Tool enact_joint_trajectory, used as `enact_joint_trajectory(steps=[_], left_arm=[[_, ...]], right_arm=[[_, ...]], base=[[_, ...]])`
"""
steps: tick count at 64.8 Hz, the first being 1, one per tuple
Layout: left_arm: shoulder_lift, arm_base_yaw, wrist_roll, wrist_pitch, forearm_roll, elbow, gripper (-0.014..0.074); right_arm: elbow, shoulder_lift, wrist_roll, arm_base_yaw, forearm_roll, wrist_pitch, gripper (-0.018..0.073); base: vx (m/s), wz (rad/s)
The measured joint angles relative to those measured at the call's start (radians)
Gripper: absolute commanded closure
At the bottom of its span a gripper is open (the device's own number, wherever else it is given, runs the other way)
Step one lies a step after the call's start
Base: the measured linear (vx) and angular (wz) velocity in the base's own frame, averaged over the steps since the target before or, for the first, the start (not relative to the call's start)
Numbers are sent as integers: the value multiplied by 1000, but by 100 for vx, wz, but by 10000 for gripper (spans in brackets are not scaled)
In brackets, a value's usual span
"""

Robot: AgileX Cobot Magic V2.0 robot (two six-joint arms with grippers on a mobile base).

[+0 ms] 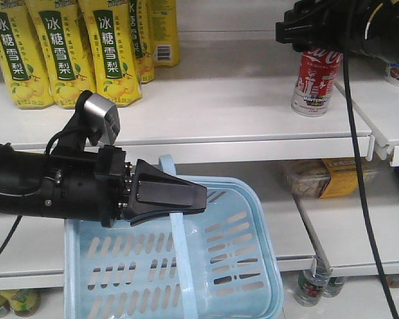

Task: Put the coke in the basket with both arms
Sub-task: 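Grasp the red Coca-Cola bottle from the shelf with the right gripper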

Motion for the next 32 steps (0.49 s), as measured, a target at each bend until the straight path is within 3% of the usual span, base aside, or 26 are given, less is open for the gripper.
enact_joint_trajectory(steps=[10,32], left_arm=[[0,0,0,0,0,0,604],[0,0,0,0,0,0,604]], right_arm=[[-6,-15,0,0,0,55,576],[0,-173,-113,90,27,326,568]], base=[[0,0],[0,0]])
